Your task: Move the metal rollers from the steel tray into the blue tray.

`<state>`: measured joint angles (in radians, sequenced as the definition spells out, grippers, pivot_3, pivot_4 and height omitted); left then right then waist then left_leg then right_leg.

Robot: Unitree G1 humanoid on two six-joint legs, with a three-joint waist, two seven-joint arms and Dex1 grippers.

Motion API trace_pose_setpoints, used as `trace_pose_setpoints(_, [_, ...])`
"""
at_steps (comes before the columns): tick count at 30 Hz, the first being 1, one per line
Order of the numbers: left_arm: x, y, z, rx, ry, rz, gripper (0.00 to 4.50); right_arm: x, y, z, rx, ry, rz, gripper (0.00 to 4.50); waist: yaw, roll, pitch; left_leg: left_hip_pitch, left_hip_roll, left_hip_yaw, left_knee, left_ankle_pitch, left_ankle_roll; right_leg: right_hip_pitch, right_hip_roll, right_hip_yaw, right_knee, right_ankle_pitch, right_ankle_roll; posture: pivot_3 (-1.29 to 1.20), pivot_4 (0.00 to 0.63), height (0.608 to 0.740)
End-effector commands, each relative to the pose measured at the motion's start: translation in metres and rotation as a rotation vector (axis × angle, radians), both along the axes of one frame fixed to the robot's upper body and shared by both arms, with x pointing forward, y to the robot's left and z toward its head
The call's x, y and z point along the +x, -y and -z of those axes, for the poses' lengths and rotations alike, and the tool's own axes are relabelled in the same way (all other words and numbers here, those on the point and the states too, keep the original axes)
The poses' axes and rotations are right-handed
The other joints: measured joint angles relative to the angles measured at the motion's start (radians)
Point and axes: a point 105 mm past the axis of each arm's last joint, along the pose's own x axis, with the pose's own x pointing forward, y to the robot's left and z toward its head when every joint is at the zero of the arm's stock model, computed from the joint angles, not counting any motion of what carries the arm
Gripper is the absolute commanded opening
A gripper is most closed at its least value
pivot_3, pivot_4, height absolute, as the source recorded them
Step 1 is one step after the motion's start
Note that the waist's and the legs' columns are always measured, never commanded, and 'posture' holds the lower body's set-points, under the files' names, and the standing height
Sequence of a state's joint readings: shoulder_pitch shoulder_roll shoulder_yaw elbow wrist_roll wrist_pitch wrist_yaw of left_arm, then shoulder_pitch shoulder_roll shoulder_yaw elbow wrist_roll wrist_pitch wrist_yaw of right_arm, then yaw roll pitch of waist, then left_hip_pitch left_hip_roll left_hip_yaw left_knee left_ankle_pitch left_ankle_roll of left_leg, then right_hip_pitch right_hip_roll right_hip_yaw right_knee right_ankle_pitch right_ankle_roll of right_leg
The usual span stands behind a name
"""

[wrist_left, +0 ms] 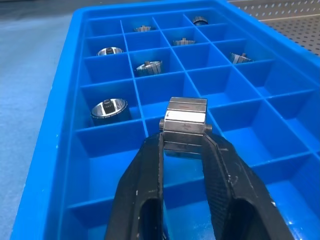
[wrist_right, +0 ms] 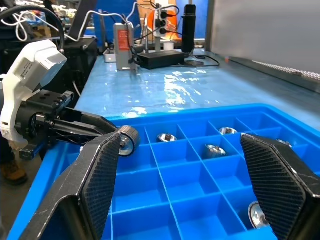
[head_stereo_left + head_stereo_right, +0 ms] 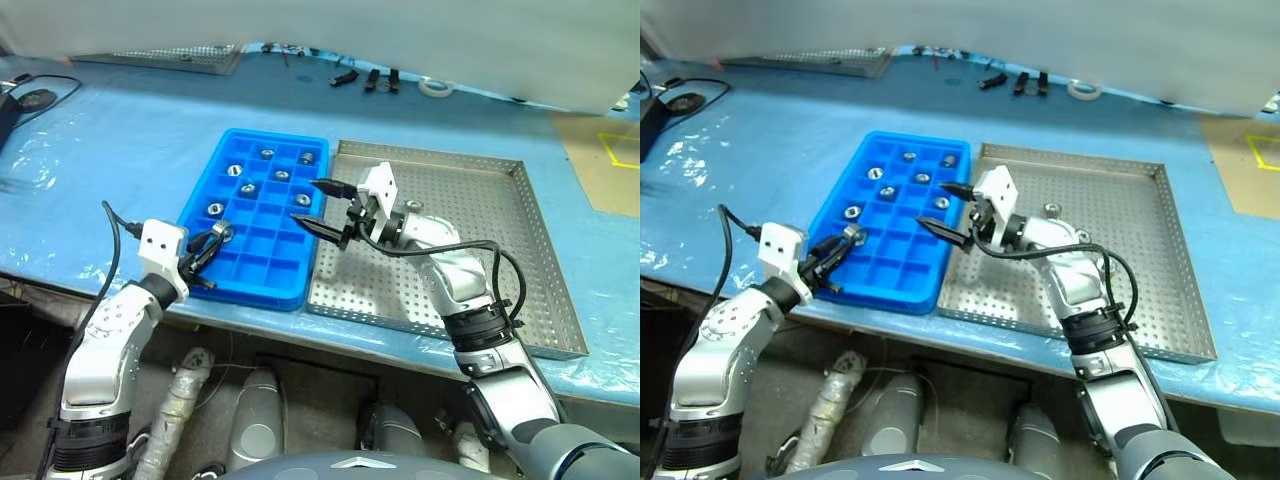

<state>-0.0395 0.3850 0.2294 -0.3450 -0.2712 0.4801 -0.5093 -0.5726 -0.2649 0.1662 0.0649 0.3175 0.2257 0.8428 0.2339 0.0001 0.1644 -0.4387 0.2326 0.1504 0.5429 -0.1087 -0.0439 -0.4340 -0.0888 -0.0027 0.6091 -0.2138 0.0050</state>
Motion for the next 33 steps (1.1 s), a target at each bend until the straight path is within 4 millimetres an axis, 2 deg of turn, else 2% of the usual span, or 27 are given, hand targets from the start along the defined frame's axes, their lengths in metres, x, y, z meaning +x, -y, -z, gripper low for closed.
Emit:
trace_pose_setpoints(1, [0.003, -0.01, -0.004, -0.002, 0.003, -0.022, 1.74, -0.004, 0.001, -0.017, 0.03, 0.061, 0.006, 4.02, -0.001, 0.0, 0.0, 0.0, 0.0, 0.0, 0.0, 0.0, 0.0, 0.0, 0.0, 0.0, 0.0, 0.0, 0.0, 0.39, 0.15, 0.74])
trace_pose_setpoints(5, [0.006, -0.011, -0.007, 0.02, 0.016, -0.002, 3.04, -0.005, 0.002, -0.019, 0.031, 0.066, 0.019, 4.02, -0.002, 0.0, 0.0, 0.001, 0.0, 0.0, 0.0, 0.0, 0.0, 0.0, 0.0, 0.001, 0.001, 0.0, 0.0, 0.37, 0.15, 0.74])
trace_pose_setpoints(9, [0.012, 0.001, -0.021, 0.034, 0.08, 0.044, 4.42, -0.006, 0.002, -0.021, 0.035, 0.072, 0.032, 4.02, 0.0, 0.0, 0.0, 0.001, 0.0, 0.0, 0.001, 0.0, 0.0, 0.0, 0.0, 0.001, 0.002, 0.0, 0.0, 0.35, 0.15, 0.74])
trace_pose_setpoints(13, [0.025, 0.027, -0.049, -0.022, 0.161, 0.142, 4.47, -0.005, 0.007, -0.027, 0.049, 0.088, 0.075, 4.02, -0.002, 0.0, 0.0, 0.0, 0.0, 0.0, 0.003, 0.0, 0.0, 0.0, 0.0, 0.0, 0.004, 0.0, 0.0, 0.28, 0.15, 0.74])
trace_pose_setpoints(16, [0.039, 0.046, -0.066, -0.038, 0.192, 0.221, 4.47, -0.001, 0.019, -0.034, 0.065, 0.106, 0.148, 4.02, -0.009, 0.0, 0.0, 0.001, 0.0, 0.0, 0.005, 0.001, -0.002, 0.0, 0.0, 0.001, 0.009, 0.0, 0.0, 0.23, 0.15, 0.74])
trace_pose_setpoints(21, [0.07, 0.096, -0.088, -0.068, 0.205, 0.423, 4.47, 0.005, 0.057, -0.047, 0.091, 0.147, 0.358, 4.02, -0.037, 0.0, 0.0, 0.001, -0.001, 0.0, 0.007, 0.006, -0.01, -0.001, -0.001, 0.003, 0.014, 0.0, 0.0, 0.03, 0.15, 0.74])
trace_pose_setpoints(25, [0.094, 0.139, -0.084, -0.01, 0.184, 0.569, 4.47, -0.001, 0.087, -0.052, 0.091, 0.187, 0.523, 4.02, -0.075, 0.0, 0.0, 0.001, -0.005, 0.001, 0.008, 0.008, -0.009, -0.001, -0.001, 0.005, 0.013, 0.002, 0.004, -0.11, 0.15, 0.74])
trace_pose_setpoints(28, [0.105, 0.173, -0.083, -0.009, 0.162, 0.663, 4.47, -0.009, 0.109, -0.05, 0.09, 0.2, 0.646, 4.02, -0.111, 0.0, 0.0, 0.001, -0.008, 0.001, 0.008, 0.007, -0.007, -0.001, -0.002, 0.005, 0.011, 0.006, 0.01, -0.23, 0.15, 0.74])
trace_pose_setpoints(30, [0.111, 0.198, -0.08, -0.005, 0.144, 0.71, 4.47, -0.019, 0.125, -0.047, 0.085, 0.202, 0.727, 4.02, -0.129, 0.0, 0.0, 0.0, -0.009, 0.002, 0.008, 0.006, -0.006, -0.001, -0.002, 0.005, 0.009, 0.007, 0.011, -0.29, 0.15, 0.74])
trace_pose_setpoints(33, [0.112, 0.226, -0.072, 0.012, 0.116, 0.761, 4.47, -0.034, 0.137, -0.042, 0.08, 0.2, 0.81, 4.02, -0.164, 0.0, 0.0, 0.0, -0.009, 0.003, 0.008, 0.005, -0.003, 0.0, -0.002, 0.005, 0.006, 0.007, 0.012, -0.38, 0.15, 0.74])
